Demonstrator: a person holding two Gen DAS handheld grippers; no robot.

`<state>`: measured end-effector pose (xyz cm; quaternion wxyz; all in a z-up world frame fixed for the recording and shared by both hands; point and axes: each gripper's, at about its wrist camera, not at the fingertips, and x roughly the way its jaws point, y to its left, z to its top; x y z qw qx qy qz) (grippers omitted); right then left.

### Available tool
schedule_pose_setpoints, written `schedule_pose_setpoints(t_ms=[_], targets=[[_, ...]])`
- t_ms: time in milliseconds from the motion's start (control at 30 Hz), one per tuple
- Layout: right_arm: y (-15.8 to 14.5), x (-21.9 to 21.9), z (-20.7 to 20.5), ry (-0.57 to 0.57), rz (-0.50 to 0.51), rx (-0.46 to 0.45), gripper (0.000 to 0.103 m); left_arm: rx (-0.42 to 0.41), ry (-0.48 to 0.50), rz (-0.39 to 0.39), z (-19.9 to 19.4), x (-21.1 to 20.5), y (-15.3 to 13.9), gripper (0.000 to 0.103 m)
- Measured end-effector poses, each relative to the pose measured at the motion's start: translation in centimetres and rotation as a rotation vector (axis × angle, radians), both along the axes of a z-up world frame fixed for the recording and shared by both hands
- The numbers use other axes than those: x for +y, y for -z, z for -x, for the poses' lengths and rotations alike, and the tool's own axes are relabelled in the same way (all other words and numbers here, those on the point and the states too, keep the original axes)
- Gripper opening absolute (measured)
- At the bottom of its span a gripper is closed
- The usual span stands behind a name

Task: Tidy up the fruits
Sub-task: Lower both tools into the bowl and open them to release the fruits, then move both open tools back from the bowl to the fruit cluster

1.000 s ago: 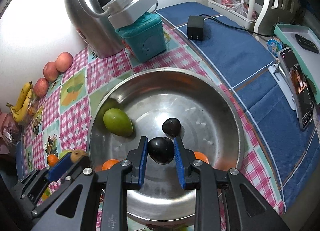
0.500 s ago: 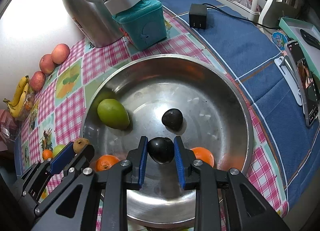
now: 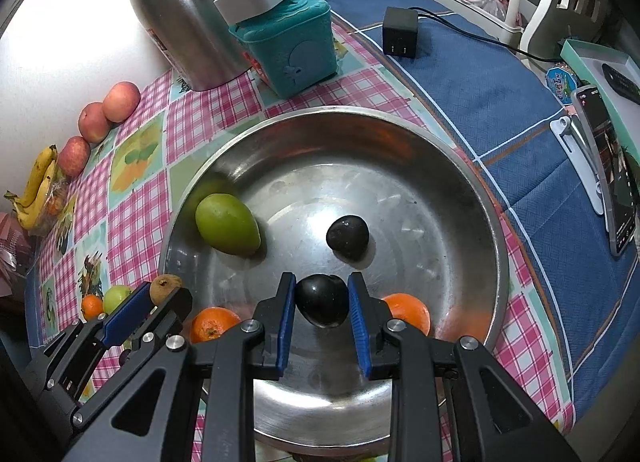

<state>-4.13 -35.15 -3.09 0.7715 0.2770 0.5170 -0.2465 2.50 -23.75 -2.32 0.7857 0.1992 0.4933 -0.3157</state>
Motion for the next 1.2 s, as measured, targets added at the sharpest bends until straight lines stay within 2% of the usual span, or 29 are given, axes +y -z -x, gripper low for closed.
schedule_pose_setpoints(t_ms=[67, 133, 200, 533, 733, 867, 1200], targets=[[0.0, -0.1, 0.0, 0.002, -0.003, -0.001, 0.028, 0.006, 0.001, -0.002, 0.0, 0.0, 0.0, 0.028], [0.0, -0.1, 0.0, 0.006, -0.002, -0.003, 0.032, 0.010, 0.000, -0.002, 0.0, -0.1, 0.0, 0.031], [-0.2, -0.2, 0.1, 0.008, 0.005, -0.005, 0.042, 0.003, 0.002, -0.003, 0.0, -0.1, -0.1, 0.032], [-2.0, -0.2, 0.5, 0.014, 0.035, -0.038, 0.042, 0.001, -0.020, 0.012, -0.2, 0.5, -2.0, 0.038], [-2.4, -0.1, 0.6, 0.006, 0.043, -0.037, 0.042, 0.025, -0.086, 0.011, -1.1, 2.0, -2.7, 0.039], [-2.5, 0.2, 0.6, -0.005, 0.051, -0.031, 0.042, 0.085, -0.189, -0.006, -2.2, 4.0, -2.3, 0.039], [-3.1, 1.6, 0.5, -0.045, 0.078, -0.026, 0.042, 0.128, -0.313, 0.038, -3.6, 8.0, -3.3, 0.039]])
